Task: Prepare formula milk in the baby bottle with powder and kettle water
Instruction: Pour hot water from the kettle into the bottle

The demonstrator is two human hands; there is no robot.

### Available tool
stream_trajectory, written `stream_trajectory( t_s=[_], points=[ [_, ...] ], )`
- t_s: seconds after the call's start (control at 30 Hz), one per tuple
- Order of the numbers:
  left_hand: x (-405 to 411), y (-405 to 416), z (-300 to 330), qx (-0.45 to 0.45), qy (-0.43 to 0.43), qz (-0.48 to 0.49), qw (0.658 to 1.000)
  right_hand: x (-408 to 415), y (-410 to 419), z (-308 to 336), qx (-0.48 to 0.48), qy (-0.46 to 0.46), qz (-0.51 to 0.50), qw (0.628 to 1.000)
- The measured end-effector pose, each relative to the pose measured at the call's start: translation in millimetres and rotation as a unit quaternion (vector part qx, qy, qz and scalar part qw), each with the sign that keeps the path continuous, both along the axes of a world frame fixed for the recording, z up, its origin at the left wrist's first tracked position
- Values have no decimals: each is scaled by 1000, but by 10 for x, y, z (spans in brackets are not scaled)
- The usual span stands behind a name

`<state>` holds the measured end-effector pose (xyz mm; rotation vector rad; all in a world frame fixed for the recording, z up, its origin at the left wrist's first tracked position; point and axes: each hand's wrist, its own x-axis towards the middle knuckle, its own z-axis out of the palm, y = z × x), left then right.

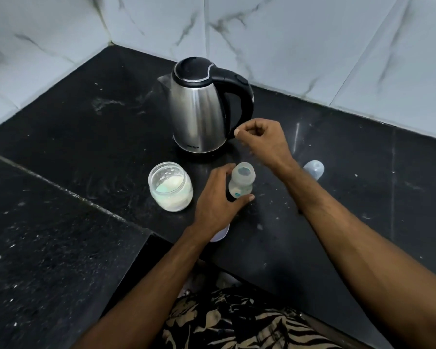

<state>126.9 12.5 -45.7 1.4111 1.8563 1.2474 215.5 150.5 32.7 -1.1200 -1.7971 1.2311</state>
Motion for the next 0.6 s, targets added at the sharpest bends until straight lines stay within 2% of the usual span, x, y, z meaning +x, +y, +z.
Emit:
stream_trajectory(
  t_s=[0.13,0.33,0.47,0.6],
  points=[
    [22,76,0,1,9,14,1000,67,185,-72,13,-11,-12,1000],
    [44,165,26,-3,4,13,1000,7,452,-168,38,20,-74,996],
    [17,189,22,-9,9,4,1000,-82,554,-163,43,25,-33,998],
    [6,206,27,-16,4,2,1000,-218,660,-137,6,24,19,1000]
  ],
)
